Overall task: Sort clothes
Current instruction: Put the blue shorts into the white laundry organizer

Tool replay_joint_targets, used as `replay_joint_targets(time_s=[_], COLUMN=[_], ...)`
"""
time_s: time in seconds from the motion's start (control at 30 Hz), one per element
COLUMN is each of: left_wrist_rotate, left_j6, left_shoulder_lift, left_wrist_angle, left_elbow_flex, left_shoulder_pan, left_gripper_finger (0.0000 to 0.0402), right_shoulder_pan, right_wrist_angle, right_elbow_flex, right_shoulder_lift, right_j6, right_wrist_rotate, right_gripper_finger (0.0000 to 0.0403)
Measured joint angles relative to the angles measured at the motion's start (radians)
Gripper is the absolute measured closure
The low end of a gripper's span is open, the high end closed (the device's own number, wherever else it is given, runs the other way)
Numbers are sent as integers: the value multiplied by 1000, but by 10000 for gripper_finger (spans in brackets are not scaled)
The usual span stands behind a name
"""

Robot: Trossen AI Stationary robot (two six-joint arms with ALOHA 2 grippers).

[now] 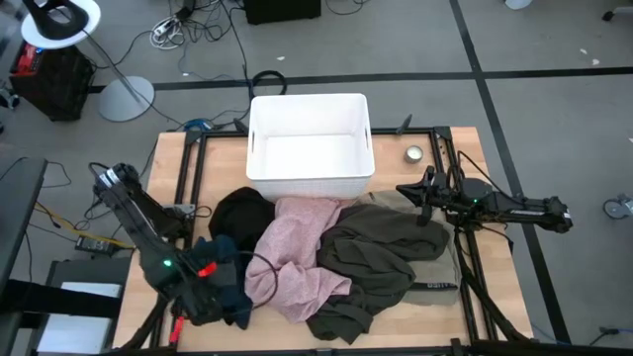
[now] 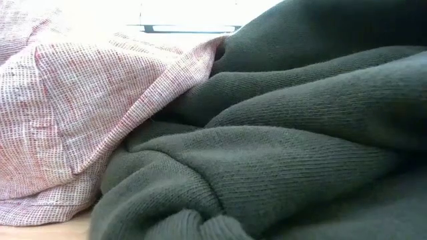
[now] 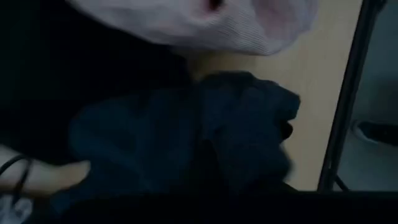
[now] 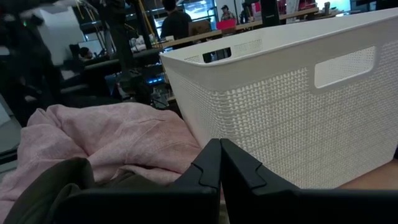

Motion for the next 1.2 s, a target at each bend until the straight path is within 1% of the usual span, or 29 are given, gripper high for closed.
replay_joint_targets(time_s=[0.13,0.2,0.37,0.57,0.73,1.2], left_wrist_rotate=[-57,-90,-195,-324,-341,-343], left_j6=[-82,-110,-129,-114,8,464], left_shoulder_lift=[1,0,-27,-61,-72,-71], left_wrist_angle=[-163,-217,-224,-223,-224,-211], left_elbow_flex=[167,244,374,448,508,745], left_shoulder_pan=[0,0,2,46,124,387], left_gripper_finger=[400,400,401,401,401,401], right_shoulder_pan=[0,0,0,0,0,0], right_wrist_angle=[0,0,0,0,0,0], right_elbow_flex=[0,0,0,0,0,0], right_shoulder_lift=[0,0,0,0,0,0], right_j6=[0,0,0,0,0,0], right_wrist_rotate=[0,0,0,0,-1,-1], right_gripper_finger=[396,396,396,396,396,396])
